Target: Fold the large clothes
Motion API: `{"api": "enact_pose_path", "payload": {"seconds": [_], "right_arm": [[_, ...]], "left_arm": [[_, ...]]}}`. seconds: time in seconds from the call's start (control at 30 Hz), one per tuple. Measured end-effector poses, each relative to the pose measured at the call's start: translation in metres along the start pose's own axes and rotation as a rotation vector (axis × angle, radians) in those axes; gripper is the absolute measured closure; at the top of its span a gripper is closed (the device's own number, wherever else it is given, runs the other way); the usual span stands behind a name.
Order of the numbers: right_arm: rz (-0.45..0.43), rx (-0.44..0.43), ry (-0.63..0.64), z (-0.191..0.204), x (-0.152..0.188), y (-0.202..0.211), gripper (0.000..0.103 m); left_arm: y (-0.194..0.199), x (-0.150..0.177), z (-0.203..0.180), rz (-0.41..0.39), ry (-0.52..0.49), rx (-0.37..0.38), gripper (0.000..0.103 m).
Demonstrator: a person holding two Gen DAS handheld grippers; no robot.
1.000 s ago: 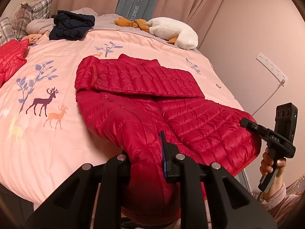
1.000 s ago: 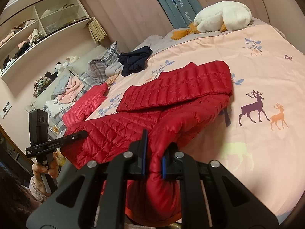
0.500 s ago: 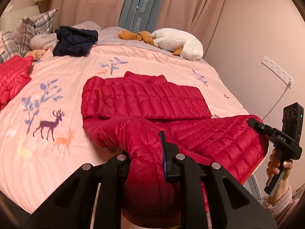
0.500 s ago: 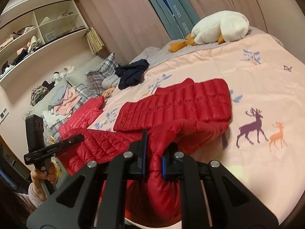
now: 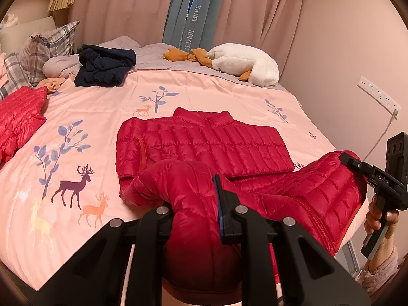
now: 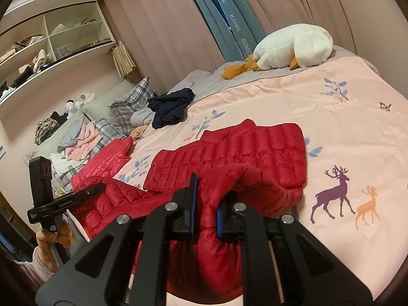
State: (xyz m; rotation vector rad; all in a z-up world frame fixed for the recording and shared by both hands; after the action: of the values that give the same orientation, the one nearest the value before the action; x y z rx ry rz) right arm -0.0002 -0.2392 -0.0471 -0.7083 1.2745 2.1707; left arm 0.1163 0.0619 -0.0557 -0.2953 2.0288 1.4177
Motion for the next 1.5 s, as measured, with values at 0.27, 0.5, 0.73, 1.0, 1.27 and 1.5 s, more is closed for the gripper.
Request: {"api": "enact_pose_path", "payload": {"seconds": [0.27, 0.5, 0.73, 1.0, 1.27, 1.5], "right_arm": [[-0.007, 0.013, 0.005, -0.002, -0.009, -0.004, 0.091], [-0.007, 0.019, 0.006, -0.004, -0.013, -0.007, 0.091], [-0.009, 0.032, 0.005, -0.006, -0.020, -0.013, 0.091], [-0.012, 0.044, 0.010, -0.008, -0.024, -0.017, 0.091], [-0.015, 0.050, 0.009, -0.009, -0.030, -0.022, 0.091], [-0.016, 0.053, 0.006, -0.012, -0.034, -0.026, 0.091]], "left_arm": [[-0.004, -0.009, 0.004, -0.005, 0.000, -0.014, 0.085], [-0.009, -0.015, 0.007, -0.001, 0.006, -0.018, 0.085], [-0.013, -0.019, 0.010, -0.001, 0.008, -0.024, 0.085], [-0.021, -0.025, 0.013, 0.003, 0.008, -0.040, 0.085], [-0.026, -0.032, 0.014, 0.004, 0.007, -0.052, 0.085], [-0.031, -0.037, 0.013, 0.005, 0.006, -0.064, 0.085]]}}
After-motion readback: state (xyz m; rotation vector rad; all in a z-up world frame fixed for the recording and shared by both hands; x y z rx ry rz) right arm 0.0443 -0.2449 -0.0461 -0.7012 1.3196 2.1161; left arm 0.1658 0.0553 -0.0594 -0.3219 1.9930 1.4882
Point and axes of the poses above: each gripper's, at about its wrist camera, not at the fingertips, and y roughly against the way its jaws point, z to its left, x to its underside, the point moved 4 cm from there along -y, roughly the way its jaws point, and after that the axes turned 15 degrees about z, right-handed, at the moved point
